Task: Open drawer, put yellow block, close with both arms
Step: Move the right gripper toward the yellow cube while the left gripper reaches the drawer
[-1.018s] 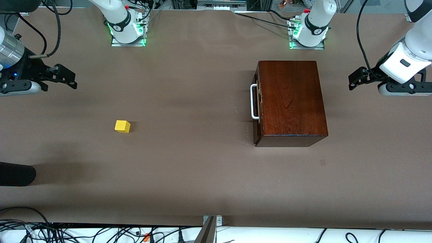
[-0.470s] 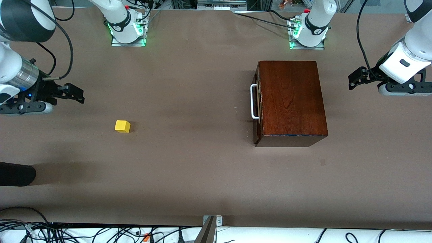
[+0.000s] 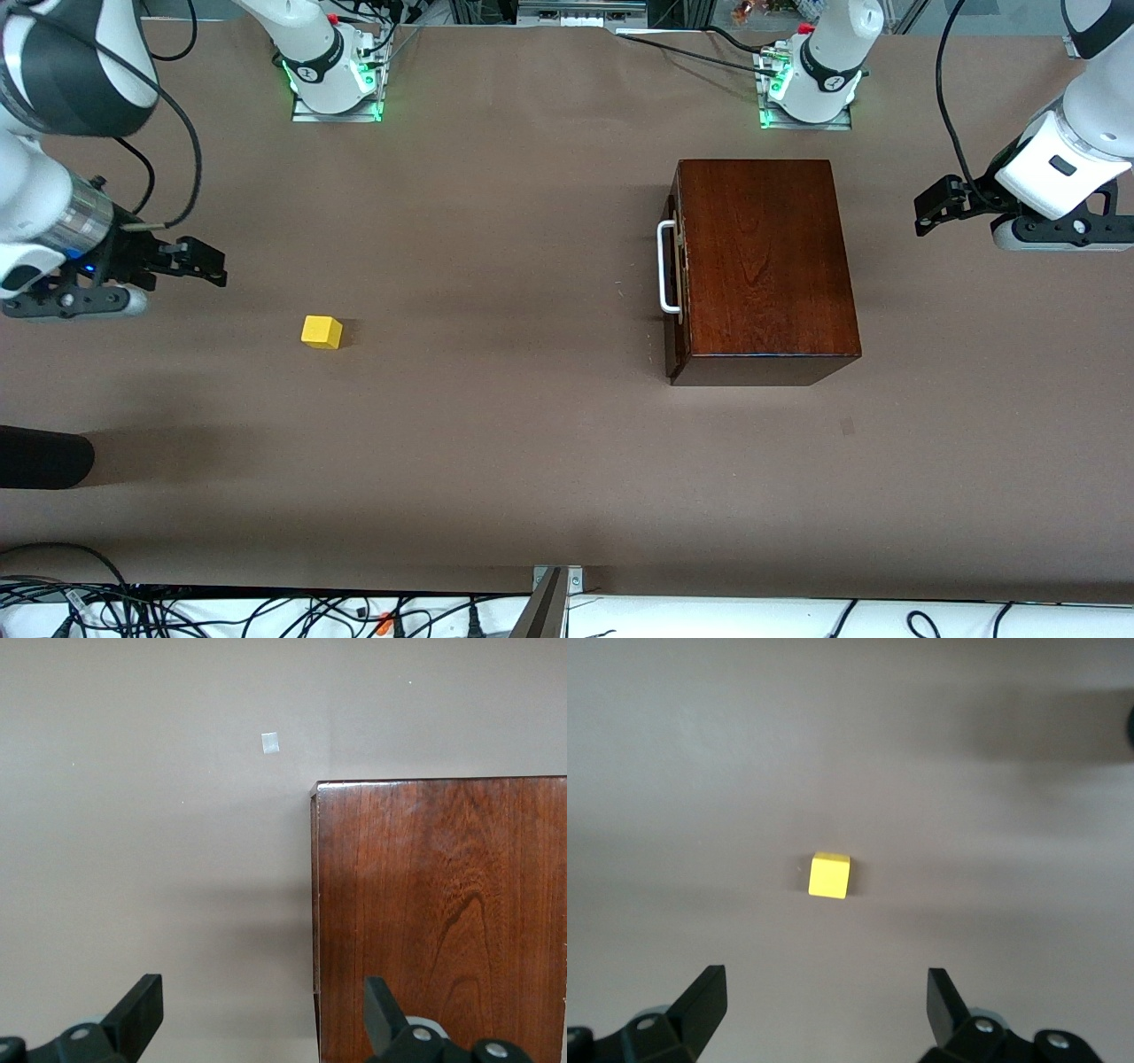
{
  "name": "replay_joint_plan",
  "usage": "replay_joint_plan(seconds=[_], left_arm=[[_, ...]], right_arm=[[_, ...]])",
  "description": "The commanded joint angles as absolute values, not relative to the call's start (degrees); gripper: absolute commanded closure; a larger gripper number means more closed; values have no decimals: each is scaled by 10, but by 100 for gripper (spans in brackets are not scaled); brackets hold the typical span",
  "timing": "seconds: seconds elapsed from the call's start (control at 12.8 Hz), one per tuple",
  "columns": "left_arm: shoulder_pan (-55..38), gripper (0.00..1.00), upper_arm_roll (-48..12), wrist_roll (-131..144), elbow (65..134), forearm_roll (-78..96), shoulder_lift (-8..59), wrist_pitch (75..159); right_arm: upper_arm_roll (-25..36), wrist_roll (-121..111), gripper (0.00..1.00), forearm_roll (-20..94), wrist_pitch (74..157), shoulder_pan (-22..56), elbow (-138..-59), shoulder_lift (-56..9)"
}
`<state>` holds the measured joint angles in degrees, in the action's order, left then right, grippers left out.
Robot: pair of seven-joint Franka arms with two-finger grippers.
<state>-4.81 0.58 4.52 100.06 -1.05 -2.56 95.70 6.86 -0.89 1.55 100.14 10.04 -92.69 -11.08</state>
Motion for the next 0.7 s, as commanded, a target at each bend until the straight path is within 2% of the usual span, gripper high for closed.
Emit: replay_joint_plan(seconds=[0.0, 0.31, 0.63], left_arm=[[-49, 0, 7, 46, 998, 0, -26, 950], [-54, 0, 6, 39, 998, 4, -26, 937], [-78, 0, -40, -3, 997, 4, 12, 918]], right_arm=[[65, -16, 0, 18, 1009, 99, -915, -165], [61, -14, 0, 21, 1106, 116, -947, -221], [62, -14, 0, 22, 1100, 113, -943, -218]])
